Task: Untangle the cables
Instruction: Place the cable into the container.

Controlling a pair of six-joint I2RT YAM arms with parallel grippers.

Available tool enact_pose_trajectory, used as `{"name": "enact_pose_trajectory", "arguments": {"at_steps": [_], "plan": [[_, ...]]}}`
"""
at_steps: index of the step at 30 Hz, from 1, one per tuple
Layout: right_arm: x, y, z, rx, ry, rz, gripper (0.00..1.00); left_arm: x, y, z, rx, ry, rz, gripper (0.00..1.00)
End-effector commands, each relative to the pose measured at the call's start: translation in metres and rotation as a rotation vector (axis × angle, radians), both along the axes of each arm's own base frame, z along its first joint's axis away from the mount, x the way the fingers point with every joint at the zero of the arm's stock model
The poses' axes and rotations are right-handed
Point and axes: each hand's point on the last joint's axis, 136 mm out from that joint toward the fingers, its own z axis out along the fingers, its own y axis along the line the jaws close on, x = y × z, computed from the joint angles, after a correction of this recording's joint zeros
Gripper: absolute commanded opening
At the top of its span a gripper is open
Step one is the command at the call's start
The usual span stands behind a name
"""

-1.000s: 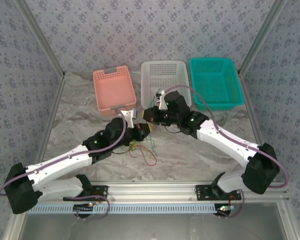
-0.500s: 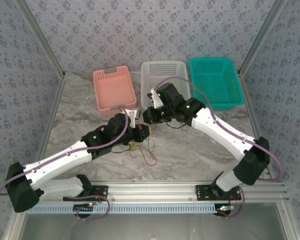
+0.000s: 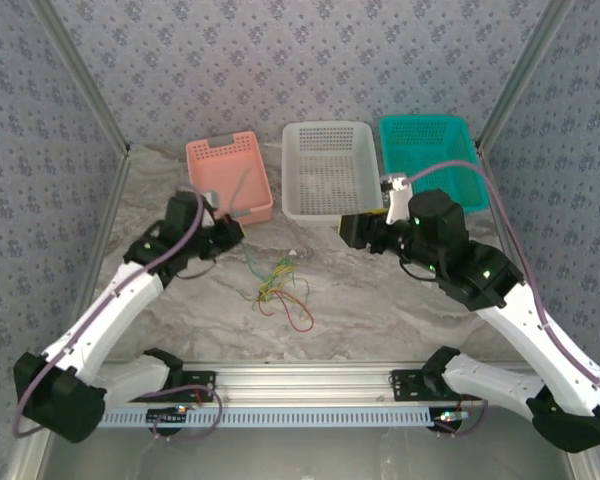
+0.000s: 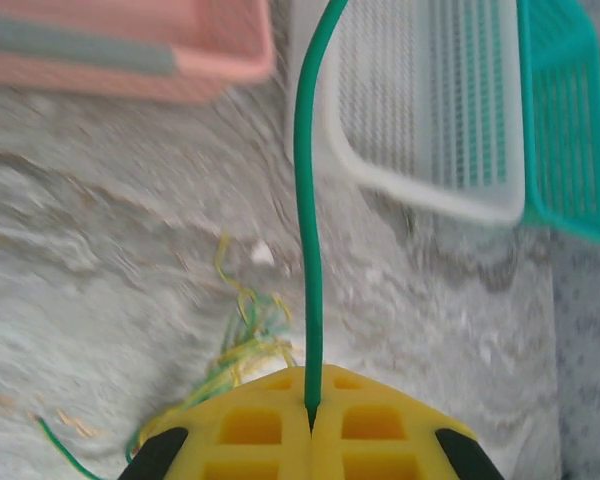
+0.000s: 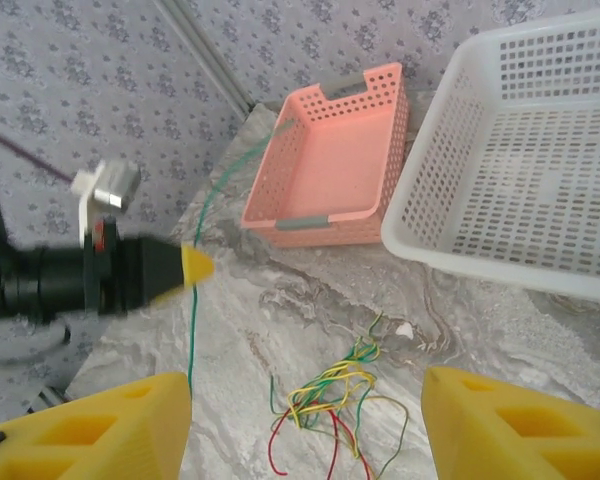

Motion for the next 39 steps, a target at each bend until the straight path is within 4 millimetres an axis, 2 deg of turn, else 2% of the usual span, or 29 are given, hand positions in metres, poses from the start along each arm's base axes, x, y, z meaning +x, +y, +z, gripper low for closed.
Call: {"name": "enact_pose_trajectory", "arguments": {"at_steps": [1,3,5,9,11,12,15,17,21,22,25,31,35,39], "plan": [[0.000,0.013,-0.040,-0.048,0.054,0.017,0.65,0.033,0.020,0.014,-0.035,0.011,0.011,0.00],[-0.001,0.022,-0.044,-0.046,0.060,0.041,0.65,0.064,0.034,0.013,-0.039,0.038,0.033,0.00],[0.000,0.030,-0.046,-0.049,0.065,0.062,0.65,0.093,0.038,0.010,-0.053,0.061,0.020,0.00],[0.002,0.045,-0.036,-0.042,0.045,0.099,0.65,0.147,0.046,-0.007,-0.068,0.086,0.029,0.00],[0.003,0.050,-0.037,-0.050,0.044,0.110,0.65,0.168,0.049,-0.015,-0.078,0.069,0.055,0.00],[0.004,0.052,-0.027,-0.037,0.030,0.113,0.65,0.178,0.050,-0.020,-0.084,0.065,0.075,0.00],[0.007,0.058,-0.027,-0.039,0.035,0.121,0.65,0.200,0.040,-0.034,-0.166,0.078,0.088,0.00],[0.008,0.059,-0.033,-0.047,0.043,0.120,0.65,0.202,0.033,-0.037,-0.191,0.090,0.097,0.00],[0.012,0.061,-0.038,-0.047,0.046,0.115,0.65,0.193,0.034,-0.036,-0.208,0.069,0.153,0.00],[0.012,0.061,-0.054,-0.069,0.071,0.114,0.65,0.192,0.034,-0.037,-0.216,0.071,0.165,0.00],[0.015,0.065,-0.061,-0.071,0.090,0.120,0.65,0.196,0.037,-0.050,-0.235,0.112,0.178,0.00],[0.016,0.065,-0.064,-0.069,0.095,0.117,0.65,0.209,0.052,-0.079,-0.285,0.185,0.278,0.00],[0.020,0.062,-0.066,-0.070,0.096,0.105,0.65,0.218,0.058,-0.086,-0.325,0.178,0.356,0.00],[0.021,0.064,-0.058,-0.038,0.062,0.119,0.65,0.225,0.066,-0.094,-0.336,0.173,0.448,0.00]]}}
